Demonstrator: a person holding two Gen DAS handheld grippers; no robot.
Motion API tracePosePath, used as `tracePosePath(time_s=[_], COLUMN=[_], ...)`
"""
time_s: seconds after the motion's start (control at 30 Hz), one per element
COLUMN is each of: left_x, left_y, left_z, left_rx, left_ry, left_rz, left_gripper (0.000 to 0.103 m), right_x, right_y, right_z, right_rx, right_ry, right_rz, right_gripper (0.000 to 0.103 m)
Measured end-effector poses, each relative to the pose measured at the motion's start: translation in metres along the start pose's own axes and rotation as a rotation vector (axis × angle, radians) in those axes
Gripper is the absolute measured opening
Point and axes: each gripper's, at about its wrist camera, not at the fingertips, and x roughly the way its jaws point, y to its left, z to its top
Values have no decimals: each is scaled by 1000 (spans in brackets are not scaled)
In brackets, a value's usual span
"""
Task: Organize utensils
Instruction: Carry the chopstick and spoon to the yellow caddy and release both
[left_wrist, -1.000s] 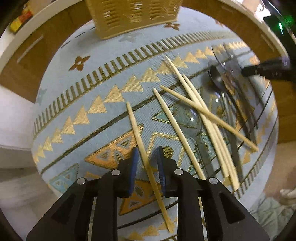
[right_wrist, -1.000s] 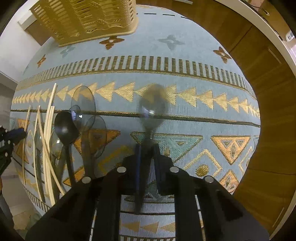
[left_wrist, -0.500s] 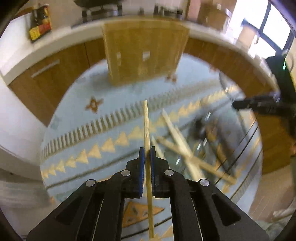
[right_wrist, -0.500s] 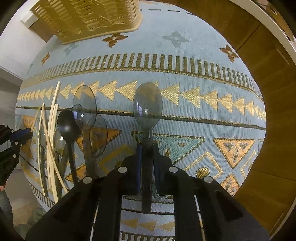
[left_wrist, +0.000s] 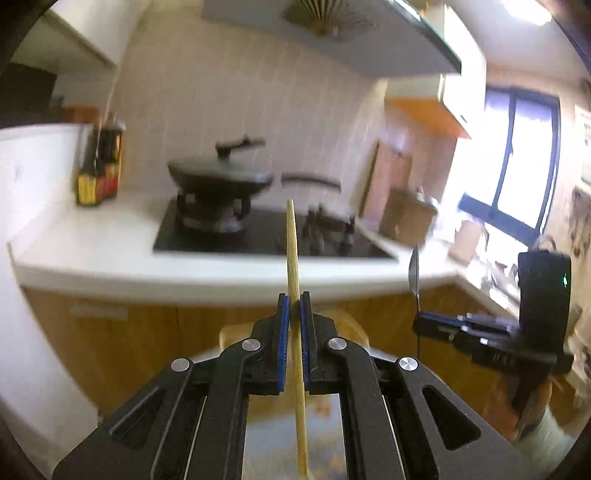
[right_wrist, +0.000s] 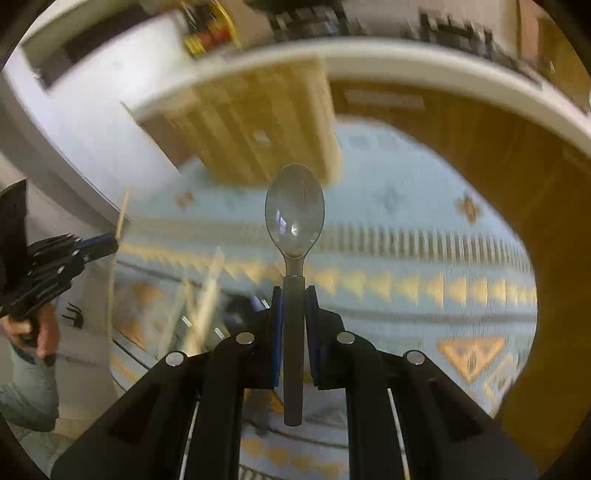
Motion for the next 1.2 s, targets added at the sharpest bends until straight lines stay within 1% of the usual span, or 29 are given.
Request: tracePosePath(time_s=[0.07,0.1,0.13,0.17,0.23,0.3,0.33,0.43,0.5,0.6,0.67,0.8,0.97,1.0,1.03,1.07,1.1,1.13,1.17,1.2], left_x=[9,15,23,27,44,58,66,84,92,100,102,102,94,92,91,89,87,85,83,80], left_y=[-2,-3,-5,-5,-1,2,3,8,13,23,28,35,42,44,45,46,47,49,49,50], left_z=[9,10,11,12,13,9,4,-4,-12,-22,-28,-38,-47,-48,-49,-50,-52,-53,-53,-52], left_rx=[34,50,67,66,37,41,45,51,50,39,29,20,-16,-23,-32,-37,-46,-57,-66,-76], left_ry=[-91,-128,-173,-189,-205,-216,-221,-211,-197,-177,-166,-137,-90,-79,-65,-58,-51,-38,-32,-27], left_rz=[39,62,93,100,106,136,151,169,178,177,171,152,118,110,96,92,82,70,65,57], left_gripper=[4,4,4,4,4,4,4,4,4,4,4,5,6,7,12,14,19,23,23,23], right_x=[-20,-39,-55,-69,-79,-101,-101,-112,-103,-89,-77,-53,-47,-48,-50,-50,-51,-51,-56,-56], right_y=[15,20,26,28,34,38,37,47,44,41,37,28,16,14,13,12,12,12,11,9], right_z=[12,10,14,15,29,42,53,67,78,87,86,80,72,68,65,67,64,63,53,56], right_rx=[-42,-55,-69,-80,-94,-98,-93,-83,-70,-56,-54,-50,-20,-16,-13,-12,-12,-12,-9,-4], right_ry=[-109,-151,-206,-250,-327,-414,-459,-546,-592,-618,-627,-589,-561,-554,-550,-550,-548,-543,-535,-530], right_rz=[24,34,49,58,60,64,67,24,-19,-50,-93,-141,-140,-132,-126,-123,-122,-120,-107,-99], right_gripper=[10,10,10,10,10,10,10,10,10,10,10,10,10,10,10,10,10,11,11,14])
